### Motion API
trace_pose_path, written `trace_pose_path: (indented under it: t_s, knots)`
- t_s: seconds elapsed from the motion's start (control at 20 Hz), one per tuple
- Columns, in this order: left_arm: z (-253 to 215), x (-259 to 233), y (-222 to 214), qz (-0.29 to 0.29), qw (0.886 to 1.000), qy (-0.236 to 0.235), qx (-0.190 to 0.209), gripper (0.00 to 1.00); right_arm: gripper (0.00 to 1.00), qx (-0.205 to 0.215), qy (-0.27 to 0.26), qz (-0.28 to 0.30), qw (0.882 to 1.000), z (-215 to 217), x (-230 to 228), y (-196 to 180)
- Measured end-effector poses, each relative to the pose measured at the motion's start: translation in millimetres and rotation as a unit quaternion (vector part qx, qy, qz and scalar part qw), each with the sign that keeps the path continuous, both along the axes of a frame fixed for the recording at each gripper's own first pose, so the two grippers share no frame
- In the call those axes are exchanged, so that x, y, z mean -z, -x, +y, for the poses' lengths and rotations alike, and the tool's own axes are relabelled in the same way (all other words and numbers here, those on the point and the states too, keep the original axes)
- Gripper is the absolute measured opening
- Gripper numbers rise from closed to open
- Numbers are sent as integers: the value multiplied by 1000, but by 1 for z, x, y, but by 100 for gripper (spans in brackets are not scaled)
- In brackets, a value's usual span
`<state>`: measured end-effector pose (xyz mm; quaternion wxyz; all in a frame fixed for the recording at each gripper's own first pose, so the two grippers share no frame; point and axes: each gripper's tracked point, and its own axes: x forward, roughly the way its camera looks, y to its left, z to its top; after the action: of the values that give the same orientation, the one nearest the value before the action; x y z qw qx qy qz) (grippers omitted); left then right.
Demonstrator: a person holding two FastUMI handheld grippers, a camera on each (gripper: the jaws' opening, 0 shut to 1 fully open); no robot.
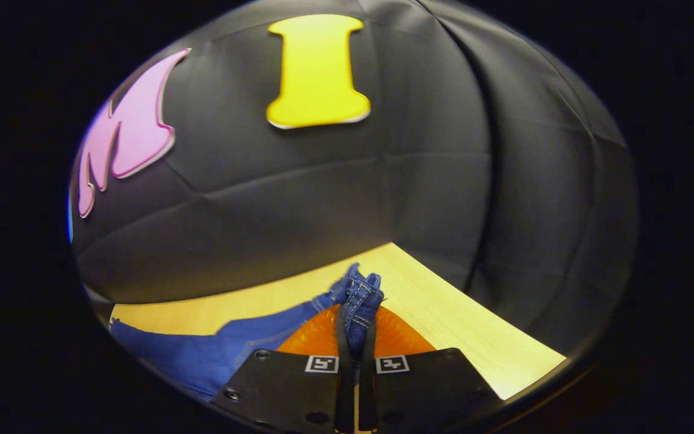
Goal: Grasp the waist and the cuffs of the jeans and fold them to make the two legs overlap; first hold the waist and fold one-third of the jeans toward the cuffs, then hold the cuffs and fold the remaining one-third in the same direction to finish folding.
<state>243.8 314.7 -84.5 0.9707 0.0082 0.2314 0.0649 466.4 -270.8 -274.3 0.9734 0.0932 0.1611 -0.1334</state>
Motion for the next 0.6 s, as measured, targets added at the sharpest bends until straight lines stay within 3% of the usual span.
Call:
trace_pose_path:
  t_s: [0.25,0.6]
  knots:
    - [19,-8,17,-10,1000,4,-26,99,7,-88,32,-52,994,45,-45,30]
    - [40,-6,17,-25,999,17,-42,98,7,-208,42,-63,975,37,2,50]
